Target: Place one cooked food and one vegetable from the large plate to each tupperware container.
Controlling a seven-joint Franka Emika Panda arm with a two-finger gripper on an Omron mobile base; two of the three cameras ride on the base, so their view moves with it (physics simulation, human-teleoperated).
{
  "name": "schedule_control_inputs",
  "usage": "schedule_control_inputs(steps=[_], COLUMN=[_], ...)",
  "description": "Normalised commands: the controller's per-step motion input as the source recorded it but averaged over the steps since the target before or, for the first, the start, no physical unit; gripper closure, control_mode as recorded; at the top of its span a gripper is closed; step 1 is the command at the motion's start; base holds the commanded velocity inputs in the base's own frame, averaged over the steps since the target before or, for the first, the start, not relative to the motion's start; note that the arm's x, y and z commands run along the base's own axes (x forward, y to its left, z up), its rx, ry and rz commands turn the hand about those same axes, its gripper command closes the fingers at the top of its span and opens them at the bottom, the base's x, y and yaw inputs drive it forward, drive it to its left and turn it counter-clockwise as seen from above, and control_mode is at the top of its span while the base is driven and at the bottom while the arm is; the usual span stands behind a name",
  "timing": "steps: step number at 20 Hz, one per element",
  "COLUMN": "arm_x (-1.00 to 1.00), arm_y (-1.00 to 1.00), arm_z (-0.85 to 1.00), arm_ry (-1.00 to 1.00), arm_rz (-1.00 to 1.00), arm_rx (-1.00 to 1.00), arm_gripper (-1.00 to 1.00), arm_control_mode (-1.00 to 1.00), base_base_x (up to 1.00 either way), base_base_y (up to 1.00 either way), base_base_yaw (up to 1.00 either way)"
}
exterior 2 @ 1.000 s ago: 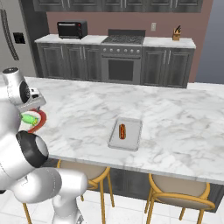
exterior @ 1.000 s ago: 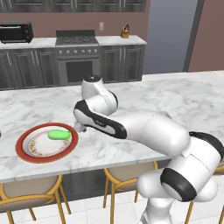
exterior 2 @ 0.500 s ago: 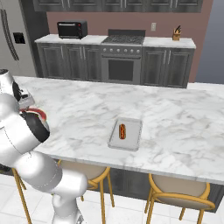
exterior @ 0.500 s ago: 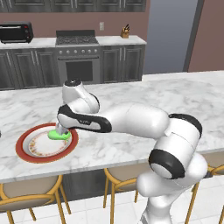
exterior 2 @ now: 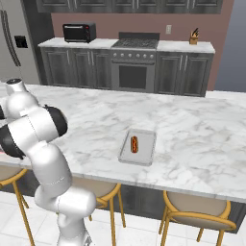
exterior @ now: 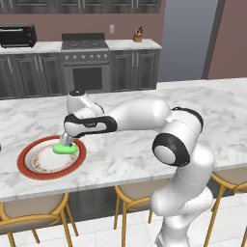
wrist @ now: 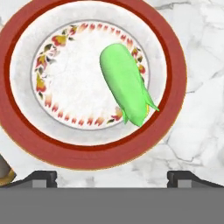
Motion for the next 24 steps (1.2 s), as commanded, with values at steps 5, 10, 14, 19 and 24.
schedule_control_inputs(steps=[5, 10, 14, 19, 24], arm_x=[0.30, 0.50, 0.51, 0.20, 0.00], arm_y=[0.53, 0.12, 0.00, 0.00, 0.00], arm_z=[-0.26, -0.02, -0.22, -0.44, -0.35], arm_ry=[0.00, 0.05, 0.05, 0.03, 0.03], arm_rz=[0.00, 0.00, 0.00, 0.00, 0.00], arm_rx=[0.00, 0.00, 0.00, 0.00, 0.00], arm_gripper=[-1.00, -1.00, -1.00, -1.00, -1.00], arm_control_mode=[-1.00, -1.00, -1.00, -1.00, -1.00], base_base_x=[0.00, 0.00, 0.00, 0.00, 0.00], base_base_y=[0.00, 0.00, 0.00, 0.00, 0.00], base_base_yaw=[0.00, 0.00, 0.00, 0.00, 0.00])
